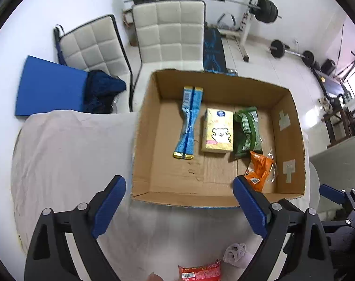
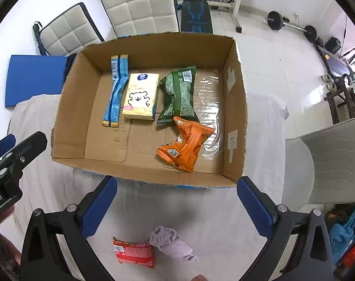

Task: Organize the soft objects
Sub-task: 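Grasp the red snack pack with the left tool while the right tool grasps the lilac sock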

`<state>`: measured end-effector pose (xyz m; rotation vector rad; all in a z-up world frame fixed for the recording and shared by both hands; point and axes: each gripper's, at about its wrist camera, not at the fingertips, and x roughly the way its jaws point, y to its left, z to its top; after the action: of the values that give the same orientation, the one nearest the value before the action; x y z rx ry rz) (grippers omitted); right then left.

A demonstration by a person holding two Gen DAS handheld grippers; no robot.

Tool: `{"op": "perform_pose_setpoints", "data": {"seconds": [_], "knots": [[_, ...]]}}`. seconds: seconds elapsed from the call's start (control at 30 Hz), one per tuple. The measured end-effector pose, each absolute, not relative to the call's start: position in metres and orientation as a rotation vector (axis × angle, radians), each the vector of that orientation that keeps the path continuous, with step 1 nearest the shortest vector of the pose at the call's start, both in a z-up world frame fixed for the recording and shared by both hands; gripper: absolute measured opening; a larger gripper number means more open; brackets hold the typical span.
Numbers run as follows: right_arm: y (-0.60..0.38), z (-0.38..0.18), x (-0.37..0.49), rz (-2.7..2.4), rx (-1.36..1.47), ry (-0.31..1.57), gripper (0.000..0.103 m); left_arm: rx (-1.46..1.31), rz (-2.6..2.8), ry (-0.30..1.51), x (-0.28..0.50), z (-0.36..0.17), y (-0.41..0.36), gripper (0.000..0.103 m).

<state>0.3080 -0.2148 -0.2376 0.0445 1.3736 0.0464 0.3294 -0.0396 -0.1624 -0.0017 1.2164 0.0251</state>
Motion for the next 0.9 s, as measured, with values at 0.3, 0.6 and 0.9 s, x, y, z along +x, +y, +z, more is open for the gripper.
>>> {"op": "perform_pose_setpoints", "data": {"seconds": [0.3,0.6,0.9], "knots": [[-0.225,-0.197,0.277,0.056,0.058,1.268,0.103,-0.033,0.037,1.086,0.295,-0.124,-0.041,0.103],[-0.231,-0.216,0.221,0.162,0.007,1.347,0.103,0.051,0.049,1.056,0.232,-0.120,-0.045,0.103],[-0.208,-0.355,0.173,0.246,-0.113,1.645,0.103,0.243,0.055,1.366,0.157,-0.254,-0.050,0.103]]}}
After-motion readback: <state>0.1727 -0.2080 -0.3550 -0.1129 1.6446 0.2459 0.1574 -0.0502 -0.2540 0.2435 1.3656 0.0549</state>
